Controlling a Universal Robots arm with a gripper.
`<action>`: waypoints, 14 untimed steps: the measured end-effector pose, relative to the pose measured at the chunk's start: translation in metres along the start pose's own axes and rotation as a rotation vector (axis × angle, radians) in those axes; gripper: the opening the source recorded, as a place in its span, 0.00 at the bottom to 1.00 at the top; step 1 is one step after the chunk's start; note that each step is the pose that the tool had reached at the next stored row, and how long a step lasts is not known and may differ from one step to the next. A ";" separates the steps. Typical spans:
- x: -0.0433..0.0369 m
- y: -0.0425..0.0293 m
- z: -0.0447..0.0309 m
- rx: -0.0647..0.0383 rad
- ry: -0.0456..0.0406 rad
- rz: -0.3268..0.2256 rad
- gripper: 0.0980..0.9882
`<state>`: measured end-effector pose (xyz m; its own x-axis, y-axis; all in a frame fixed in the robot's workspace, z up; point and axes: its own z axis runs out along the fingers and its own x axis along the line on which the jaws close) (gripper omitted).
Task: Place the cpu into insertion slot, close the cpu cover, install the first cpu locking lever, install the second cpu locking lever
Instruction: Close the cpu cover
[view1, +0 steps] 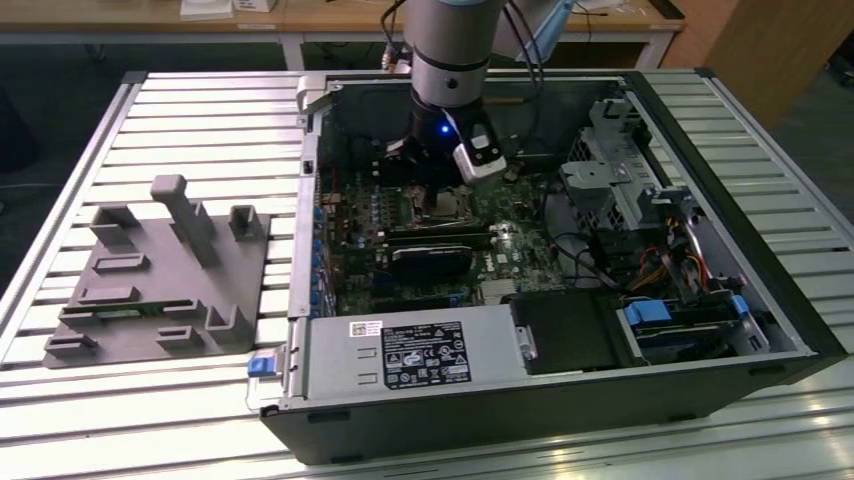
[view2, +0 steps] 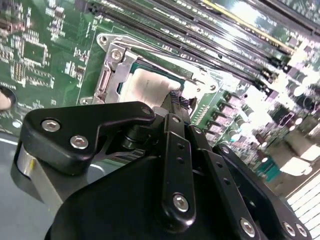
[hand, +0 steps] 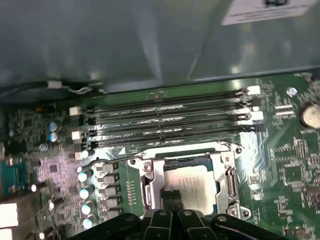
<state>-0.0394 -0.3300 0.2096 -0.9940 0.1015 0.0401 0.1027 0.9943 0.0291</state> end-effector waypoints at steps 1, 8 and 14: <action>0.0000 0.0000 0.0001 0.000 -0.0007 -0.015 0.01; 0.0013 -0.0003 0.0011 -0.008 -0.0581 -0.034 0.01; 0.0029 -0.0002 0.0013 -0.008 -0.0580 -0.034 0.01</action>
<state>-0.0423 -0.3299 0.2085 -0.9974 0.0693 -0.0190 0.0686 0.9969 0.0375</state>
